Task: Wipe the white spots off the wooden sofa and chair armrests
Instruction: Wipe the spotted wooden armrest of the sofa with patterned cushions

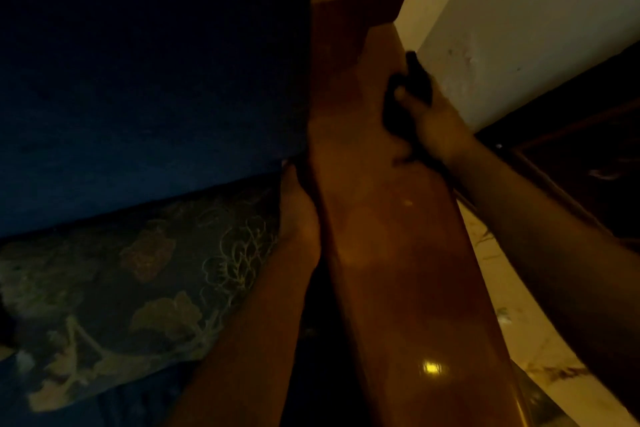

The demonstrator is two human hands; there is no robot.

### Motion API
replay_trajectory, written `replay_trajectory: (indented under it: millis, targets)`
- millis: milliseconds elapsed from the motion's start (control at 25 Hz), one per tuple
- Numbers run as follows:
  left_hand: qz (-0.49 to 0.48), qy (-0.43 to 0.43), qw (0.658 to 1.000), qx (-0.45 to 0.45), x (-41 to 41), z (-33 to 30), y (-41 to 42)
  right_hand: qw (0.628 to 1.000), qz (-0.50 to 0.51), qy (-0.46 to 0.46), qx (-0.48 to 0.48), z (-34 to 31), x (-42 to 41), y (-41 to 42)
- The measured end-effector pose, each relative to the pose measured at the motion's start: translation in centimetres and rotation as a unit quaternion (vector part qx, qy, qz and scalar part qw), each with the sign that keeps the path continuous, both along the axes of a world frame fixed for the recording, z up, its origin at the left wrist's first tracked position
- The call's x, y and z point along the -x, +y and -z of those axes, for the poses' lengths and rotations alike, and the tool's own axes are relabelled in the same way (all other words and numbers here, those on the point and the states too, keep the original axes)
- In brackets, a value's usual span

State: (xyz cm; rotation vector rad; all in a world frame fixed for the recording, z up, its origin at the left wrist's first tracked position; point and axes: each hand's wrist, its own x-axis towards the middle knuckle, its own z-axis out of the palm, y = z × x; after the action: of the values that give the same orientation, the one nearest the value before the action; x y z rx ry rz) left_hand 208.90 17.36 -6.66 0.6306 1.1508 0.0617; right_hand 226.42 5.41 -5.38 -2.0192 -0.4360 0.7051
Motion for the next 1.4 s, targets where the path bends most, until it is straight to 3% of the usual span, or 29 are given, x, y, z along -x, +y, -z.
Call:
replay_trajectory:
  millis: [40,80,160,200,360,480,640,760,840,920,1000,1080,1160,1280,1400]
  targets:
    - [-0.017,-0.008,0.999,0.034,0.8,-0.2,0.6,0.987,-0.057,-0.128,0.077,0.2,3.7,-2.3]
    - [-0.038,-0.018,0.997,0.067,2.1,-0.1,0.9,0.947,-0.140,-0.242,0.156,0.9,6.9,-4.4]
    - [-0.005,0.012,0.998,0.068,4.4,0.3,0.2,0.869,-0.221,-0.362,0.254,1.6,10.7,-4.2]
    - [0.011,0.025,0.997,0.072,5.4,0.4,-0.6,0.852,-0.219,-0.386,0.278,1.5,11.2,-2.1]
    - [0.028,0.019,0.994,0.103,8.1,0.4,-3.0,0.854,-0.190,-0.317,0.367,0.5,8.5,8.5]
    - [0.020,0.024,0.996,0.081,10.7,1.4,-4.3,0.859,-0.150,-0.312,0.376,1.5,11.0,8.1]
    - [0.006,0.020,0.996,0.087,15.3,1.2,-6.3,0.854,-0.184,-0.382,0.301,2.2,26.7,-3.8]
    - [0.097,0.054,0.990,0.086,18.6,-0.4,-9.6,0.843,-0.259,-0.346,0.320,0.7,37.4,-15.6]
    - [0.136,0.024,0.985,0.101,19.1,-1.6,-11.9,0.843,-0.273,-0.313,0.342,0.4,37.0,-16.7]
    - [0.113,-0.006,0.991,0.065,18.6,-2.2,-12.3,0.849,-0.213,-0.330,0.353,0.3,32.9,-11.6]
    - [0.074,0.037,0.996,-0.038,17.5,-2.0,-10.4,0.875,-0.146,-0.280,0.366,0.6,28.4,-5.8]
    - [0.077,0.064,0.992,-0.076,17.8,-1.8,-9.4,0.882,-0.099,-0.272,0.373,1.2,28.3,-5.5]
    - [0.100,0.087,0.988,-0.079,19.6,-1.3,-10.1,0.880,-0.086,-0.316,0.343,1.9,33.6,-10.5]
    - [0.163,0.129,0.976,-0.056,23.2,-1.4,-14.9,0.897,-0.092,-0.279,0.331,1.2,45.4,-21.4]
    - [0.192,0.161,0.968,0.028,26.5,-1.9,-20.7,0.907,-0.120,-0.258,0.311,1.1,47.3,-28.6]
